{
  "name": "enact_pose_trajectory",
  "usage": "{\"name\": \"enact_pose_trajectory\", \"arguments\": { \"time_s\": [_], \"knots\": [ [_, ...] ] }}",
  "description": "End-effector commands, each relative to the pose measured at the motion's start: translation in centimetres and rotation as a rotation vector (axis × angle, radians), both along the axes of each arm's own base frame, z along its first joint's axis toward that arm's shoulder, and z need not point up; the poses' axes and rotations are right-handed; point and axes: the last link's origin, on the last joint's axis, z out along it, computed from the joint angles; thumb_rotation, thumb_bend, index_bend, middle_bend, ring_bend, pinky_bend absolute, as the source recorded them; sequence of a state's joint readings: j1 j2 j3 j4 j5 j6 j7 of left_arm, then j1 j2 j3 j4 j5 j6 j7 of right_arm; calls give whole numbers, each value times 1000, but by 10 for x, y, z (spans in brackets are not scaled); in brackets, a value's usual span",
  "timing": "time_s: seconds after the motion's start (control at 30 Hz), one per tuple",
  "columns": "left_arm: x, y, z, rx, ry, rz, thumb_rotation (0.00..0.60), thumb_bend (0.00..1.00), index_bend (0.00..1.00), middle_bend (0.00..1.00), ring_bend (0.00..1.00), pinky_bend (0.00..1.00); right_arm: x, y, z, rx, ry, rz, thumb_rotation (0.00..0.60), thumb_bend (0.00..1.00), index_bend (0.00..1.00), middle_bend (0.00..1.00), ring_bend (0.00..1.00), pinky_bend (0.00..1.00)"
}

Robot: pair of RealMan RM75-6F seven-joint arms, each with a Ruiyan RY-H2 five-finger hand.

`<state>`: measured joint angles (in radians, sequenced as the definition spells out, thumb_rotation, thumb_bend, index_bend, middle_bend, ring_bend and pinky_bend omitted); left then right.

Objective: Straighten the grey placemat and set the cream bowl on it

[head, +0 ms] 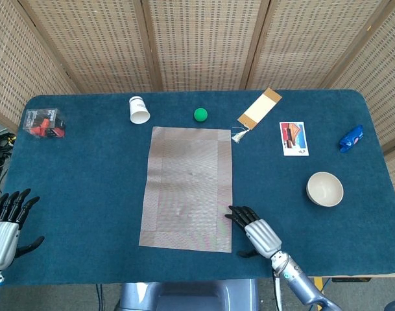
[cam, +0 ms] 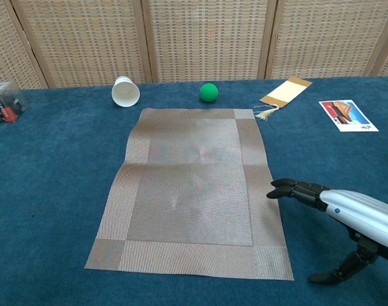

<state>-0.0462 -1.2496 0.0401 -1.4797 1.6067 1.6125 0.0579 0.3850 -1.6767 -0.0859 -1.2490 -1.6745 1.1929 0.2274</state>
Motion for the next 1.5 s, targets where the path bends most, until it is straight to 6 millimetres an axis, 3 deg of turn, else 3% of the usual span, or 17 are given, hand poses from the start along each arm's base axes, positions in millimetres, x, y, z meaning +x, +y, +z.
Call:
{"name": "enact_pose_trajectory", "arguments": {
  "time_s": [0.03,0.3,0.53,0.8,0.97,1.17,1.5],
  "knots": [
    [0,0,0,-2,0,1,600,35,131,0,0,0,-1,0,-2,6,3,-6,600,21,128,0,0,0],
    [-1,0,0,0,-1,3,600,35,131,0,0,0,3,1,-7,36,-17,-17,600,24,112,0,0,0],
    [-1,0,0,7,-4,7,600,35,131,0,0,0,6,-2,-16,59,-56,-68,600,238,138,0,0,0],
    [-1,1,-1,4,-4,11,600,35,131,0,0,0,19,-7,-25,42,-109,-96,600,323,160,0,0,0],
    [-2,1,-1,4,-6,12,600,35,131,0,0,0,20,-8,-27,16,-134,-126,600,444,215,0,0,0],
    [-2,1,-1,7,-6,11,600,35,133,0,0,0,20,-8,-26,-31,-164,-136,600,427,399,62,0,0],
    [-3,2,-2,11,-7,20,600,35,138,0,0,0,22,-8,-27,-42,-222,-173,600,356,522,168,0,11]
  ]
}}
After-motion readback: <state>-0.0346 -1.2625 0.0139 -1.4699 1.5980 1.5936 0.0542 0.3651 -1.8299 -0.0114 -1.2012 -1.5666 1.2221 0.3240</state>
